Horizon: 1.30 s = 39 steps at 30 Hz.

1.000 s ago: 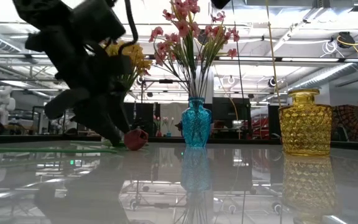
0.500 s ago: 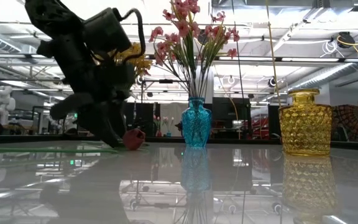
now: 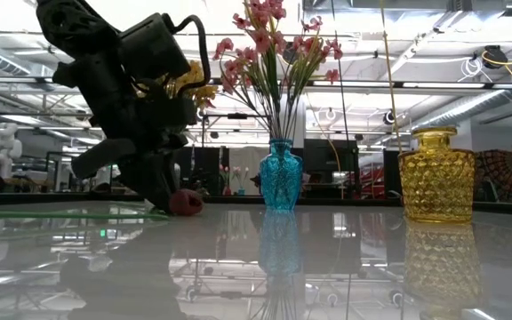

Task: Sort flowers into vase by color
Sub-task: Put the top left red flower into the yellow vase

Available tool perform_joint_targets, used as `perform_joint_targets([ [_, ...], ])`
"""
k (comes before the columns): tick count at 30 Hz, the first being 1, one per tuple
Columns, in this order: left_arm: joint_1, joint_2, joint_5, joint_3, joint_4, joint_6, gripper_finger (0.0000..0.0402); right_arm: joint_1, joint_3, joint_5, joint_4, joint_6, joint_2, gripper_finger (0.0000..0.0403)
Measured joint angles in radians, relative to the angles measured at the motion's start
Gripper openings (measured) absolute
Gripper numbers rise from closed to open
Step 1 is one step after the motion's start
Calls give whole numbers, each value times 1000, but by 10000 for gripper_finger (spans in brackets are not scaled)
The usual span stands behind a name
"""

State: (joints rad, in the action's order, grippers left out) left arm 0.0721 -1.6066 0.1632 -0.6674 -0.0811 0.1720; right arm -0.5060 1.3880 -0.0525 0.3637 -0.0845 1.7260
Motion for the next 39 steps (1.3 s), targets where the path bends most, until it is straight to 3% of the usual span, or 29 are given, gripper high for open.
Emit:
perform_joint_targets([
  [7,90,-4,110,-34,-35,-10,7,0,0,0,0,-1,0,0],
  [18,189,50,219,-264,-266,-113,7,0,0,-5,-7,-2,0,0],
  [27,272,221,262,-419,-339,-167,7,-4,0,-183,41,-72,-6,0],
  [31,328,329,267,-456,-301,-161,6,-13,-3,-193,50,-82,-17,0],
  [39,443,419,265,-462,80,40,6,1,-1,-336,-53,-47,-104,0],
])
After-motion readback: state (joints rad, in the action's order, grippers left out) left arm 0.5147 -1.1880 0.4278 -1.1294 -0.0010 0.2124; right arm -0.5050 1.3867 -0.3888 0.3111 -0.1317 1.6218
